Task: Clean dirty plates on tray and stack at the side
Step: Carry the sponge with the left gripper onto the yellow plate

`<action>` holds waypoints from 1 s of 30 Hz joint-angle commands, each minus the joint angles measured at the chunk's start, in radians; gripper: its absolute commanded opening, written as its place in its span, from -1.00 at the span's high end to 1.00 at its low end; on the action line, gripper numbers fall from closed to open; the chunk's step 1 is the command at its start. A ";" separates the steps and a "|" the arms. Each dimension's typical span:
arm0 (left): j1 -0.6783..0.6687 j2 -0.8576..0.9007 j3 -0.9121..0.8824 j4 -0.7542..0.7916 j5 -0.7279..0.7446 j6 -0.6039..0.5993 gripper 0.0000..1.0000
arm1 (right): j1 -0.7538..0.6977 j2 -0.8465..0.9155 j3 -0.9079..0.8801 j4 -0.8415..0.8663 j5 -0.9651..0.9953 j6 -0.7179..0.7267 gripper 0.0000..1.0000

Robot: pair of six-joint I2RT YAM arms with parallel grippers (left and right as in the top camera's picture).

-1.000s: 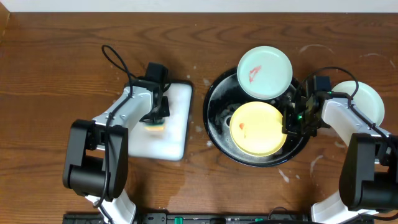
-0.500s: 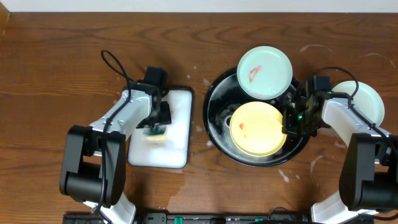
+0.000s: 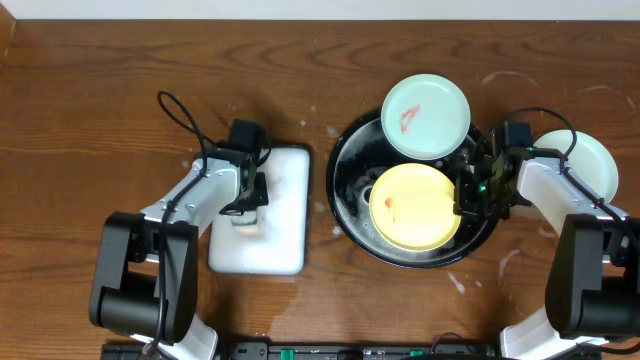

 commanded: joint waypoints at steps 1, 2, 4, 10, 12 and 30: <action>-0.005 -0.034 0.074 -0.082 0.043 0.002 0.84 | 0.004 0.012 -0.009 -0.011 0.074 0.020 0.98; -0.005 -0.051 0.100 -0.109 0.046 0.002 0.85 | 0.004 0.012 -0.009 -0.011 0.074 0.020 0.98; -0.005 -0.088 0.136 -0.140 0.091 0.003 0.85 | 0.004 0.012 -0.009 -0.011 0.074 0.020 0.98; -0.021 -0.180 0.156 -0.097 0.254 0.000 0.85 | 0.004 0.012 -0.009 -0.010 0.073 0.020 0.98; -0.041 -0.188 0.157 -0.089 0.277 -0.009 0.85 | 0.004 0.012 -0.009 -0.010 0.073 0.020 0.98; -0.462 -0.043 0.282 0.167 0.287 -0.149 0.85 | 0.017 0.012 -0.009 0.046 0.021 0.019 0.98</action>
